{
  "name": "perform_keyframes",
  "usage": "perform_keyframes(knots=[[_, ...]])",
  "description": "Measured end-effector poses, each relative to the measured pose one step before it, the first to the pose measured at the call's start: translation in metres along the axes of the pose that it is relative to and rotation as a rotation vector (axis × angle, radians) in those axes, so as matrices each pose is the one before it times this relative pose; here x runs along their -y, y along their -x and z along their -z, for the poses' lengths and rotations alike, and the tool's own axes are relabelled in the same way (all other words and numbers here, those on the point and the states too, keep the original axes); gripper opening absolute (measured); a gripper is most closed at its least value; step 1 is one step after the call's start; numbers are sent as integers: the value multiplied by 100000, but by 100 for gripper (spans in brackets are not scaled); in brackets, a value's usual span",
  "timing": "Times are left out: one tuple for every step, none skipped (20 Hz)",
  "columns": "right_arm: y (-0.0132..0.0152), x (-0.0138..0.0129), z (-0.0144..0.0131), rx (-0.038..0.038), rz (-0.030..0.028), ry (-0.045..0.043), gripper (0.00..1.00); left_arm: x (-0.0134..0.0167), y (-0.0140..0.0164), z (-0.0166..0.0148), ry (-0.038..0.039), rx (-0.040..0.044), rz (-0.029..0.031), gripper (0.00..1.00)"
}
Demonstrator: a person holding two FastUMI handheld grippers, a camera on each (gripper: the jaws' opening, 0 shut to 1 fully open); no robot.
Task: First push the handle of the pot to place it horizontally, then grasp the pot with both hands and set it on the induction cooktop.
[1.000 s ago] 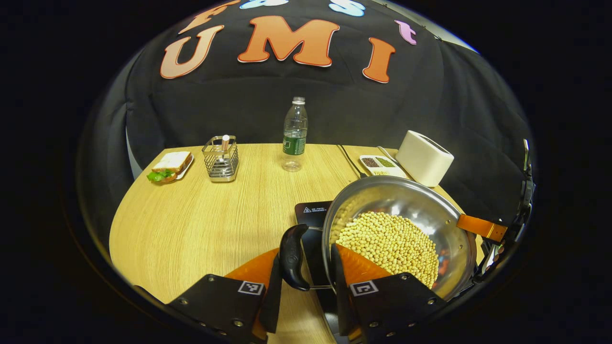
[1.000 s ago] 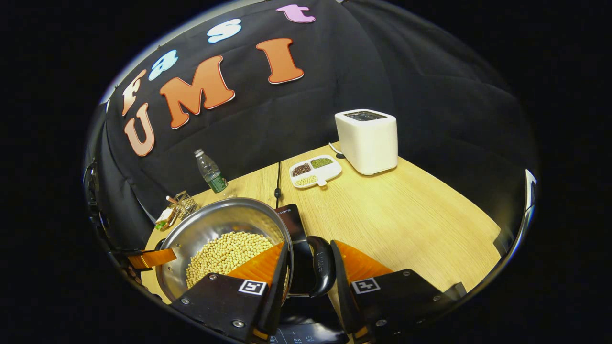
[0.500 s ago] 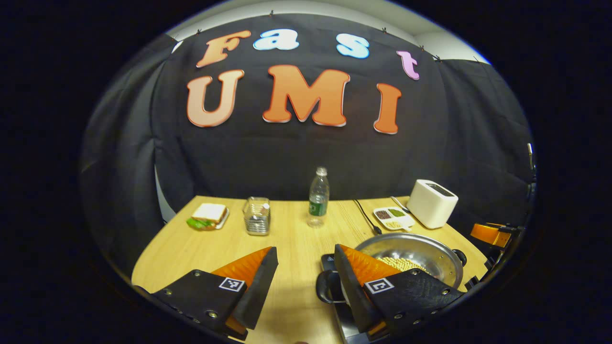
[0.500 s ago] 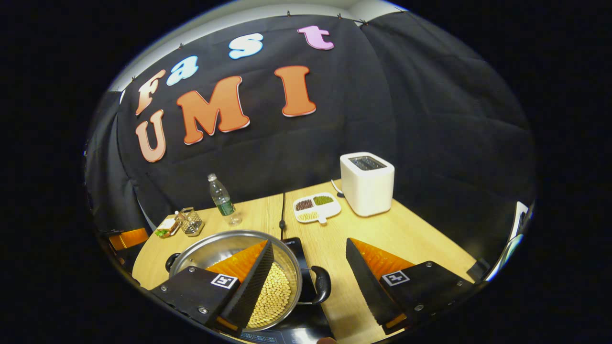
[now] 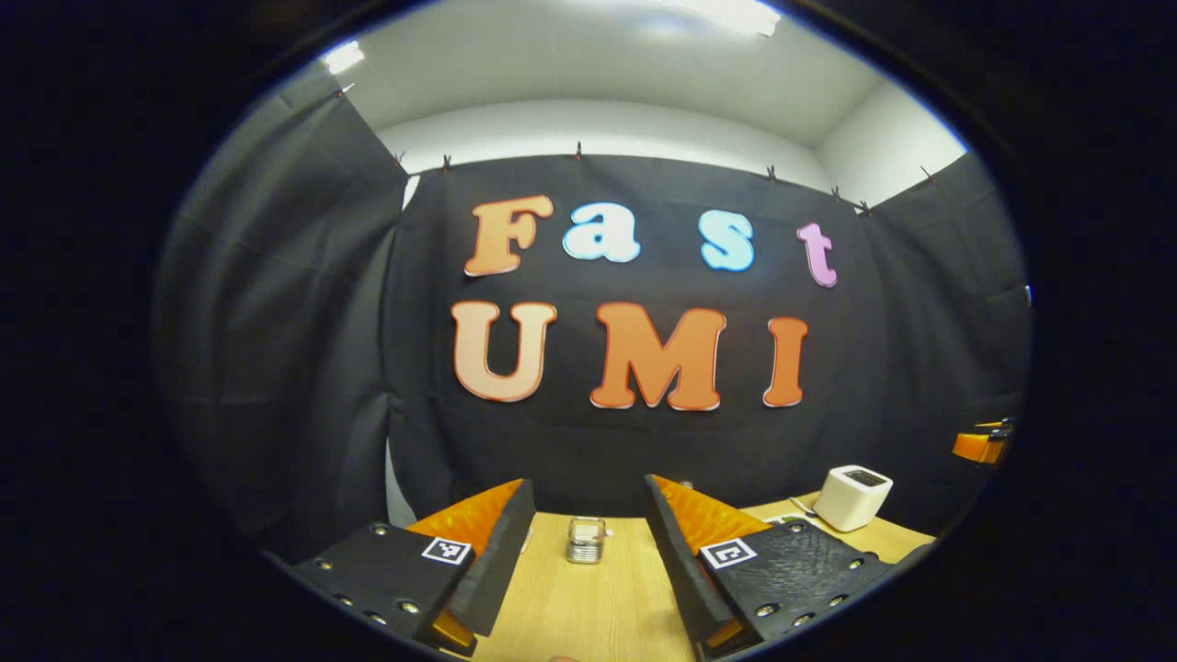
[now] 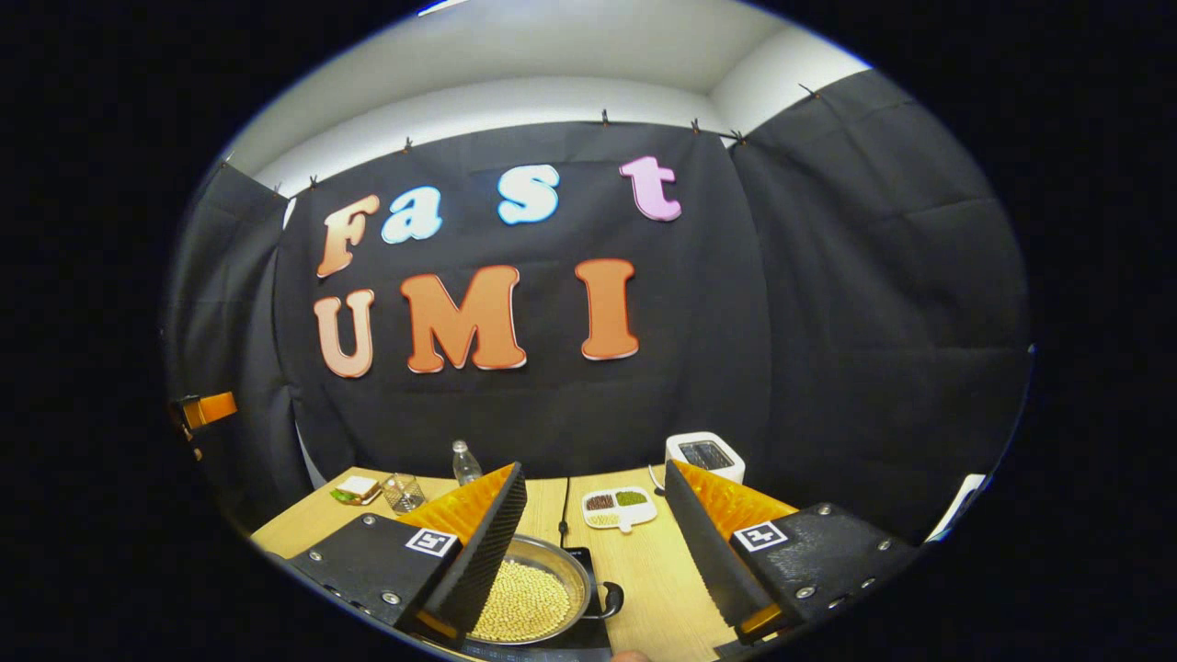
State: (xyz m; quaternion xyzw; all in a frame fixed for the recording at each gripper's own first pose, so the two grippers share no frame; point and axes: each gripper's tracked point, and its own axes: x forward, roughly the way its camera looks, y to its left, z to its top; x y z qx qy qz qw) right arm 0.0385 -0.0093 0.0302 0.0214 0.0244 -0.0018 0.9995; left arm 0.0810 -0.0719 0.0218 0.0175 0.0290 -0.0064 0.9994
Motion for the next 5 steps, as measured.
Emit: perform_keyframes(knots=[[842,-126,-1291,2432,-800,801,94,-649,1045,-1375,-807,3519,-575,74],[664,-196,-1178,2407,-905,427,99,-493,892,-1361,-1071,3174,-251,75],[763,-149,-1061,2394,-669,-196,99,-582,732,-1100,-1676,2829,-470,73],[767,58,-1048,2487,253,-431,99,-702,807,-925,-2218,2531,-847,73],[636,182,-687,1885,404,78,99,-436,611,-737,-2688,1642,-833,75]])
